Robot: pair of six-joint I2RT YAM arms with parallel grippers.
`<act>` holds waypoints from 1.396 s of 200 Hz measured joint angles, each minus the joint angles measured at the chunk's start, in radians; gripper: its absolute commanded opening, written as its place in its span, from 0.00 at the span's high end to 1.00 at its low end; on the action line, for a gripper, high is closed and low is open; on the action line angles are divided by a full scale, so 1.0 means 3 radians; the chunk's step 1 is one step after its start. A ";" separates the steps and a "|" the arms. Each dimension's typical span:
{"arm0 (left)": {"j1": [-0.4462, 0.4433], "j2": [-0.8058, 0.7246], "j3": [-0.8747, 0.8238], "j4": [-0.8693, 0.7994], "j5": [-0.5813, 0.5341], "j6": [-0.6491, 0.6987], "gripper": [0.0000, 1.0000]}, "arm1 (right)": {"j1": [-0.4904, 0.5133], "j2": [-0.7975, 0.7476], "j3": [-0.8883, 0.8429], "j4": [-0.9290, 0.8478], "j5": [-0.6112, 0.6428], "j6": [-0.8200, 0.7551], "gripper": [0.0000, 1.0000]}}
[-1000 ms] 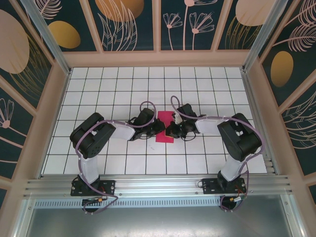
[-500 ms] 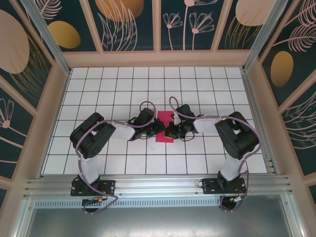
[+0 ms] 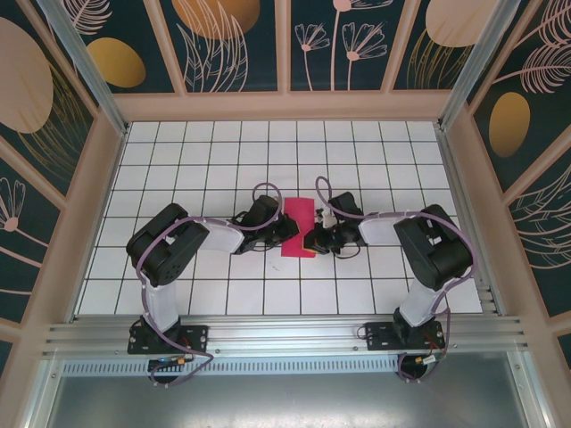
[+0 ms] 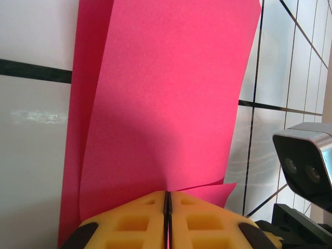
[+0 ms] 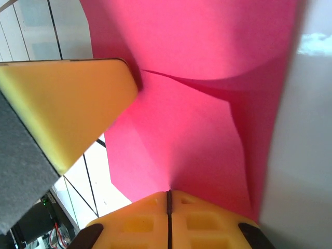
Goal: Fold a paper plane with a square sheet of paper (pick it up from the middle)
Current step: Fold the triangle a second time at the center of the table.
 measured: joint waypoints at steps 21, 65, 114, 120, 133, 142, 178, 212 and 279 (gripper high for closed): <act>0.0000 0.0000 0.0000 0.0000 0.0001 0.0001 0.87 | 0.0000 -0.0006 -0.0001 -0.0009 -0.0014 -0.0024 0.89; 0.0000 -0.0028 0.0001 -0.0028 -0.0004 0.0018 0.82 | 0.0004 -0.0112 0.0011 -0.0065 -0.0085 -0.0028 0.85; 0.0001 -0.0132 0.0052 -0.0286 -0.0045 0.0112 0.79 | -0.0014 -0.0490 0.0022 -0.0209 0.0009 -0.0043 0.88; 0.0001 -0.0146 0.0065 -0.0318 -0.0050 0.0130 0.79 | -0.0020 -0.0498 0.0013 -0.0207 0.0008 -0.0043 0.89; 0.0001 -0.0174 0.0093 -0.0373 -0.0052 0.0156 0.80 | -0.0022 -0.0501 -0.0025 -0.0193 -0.0001 -0.0033 0.90; 0.0001 -0.0191 0.0112 -0.0401 -0.0053 0.0181 0.81 | -0.0018 -0.0501 -0.0061 -0.0195 -0.0009 -0.0031 0.92; 0.0001 -0.0230 0.0130 -0.0468 -0.0064 0.0226 0.82 | -0.0009 -0.0423 -0.0117 -0.0172 -0.0014 -0.0028 0.95; 0.0004 -0.0231 0.0130 -0.0483 -0.0062 0.0252 0.82 | 0.0020 -0.0291 -0.0144 -0.0074 -0.0085 -0.0017 0.95; 0.0004 -0.0231 0.0130 -0.0468 0.0000 0.0277 0.80 | 0.0053 -0.0055 -0.0148 0.0148 -0.0108 0.0074 0.94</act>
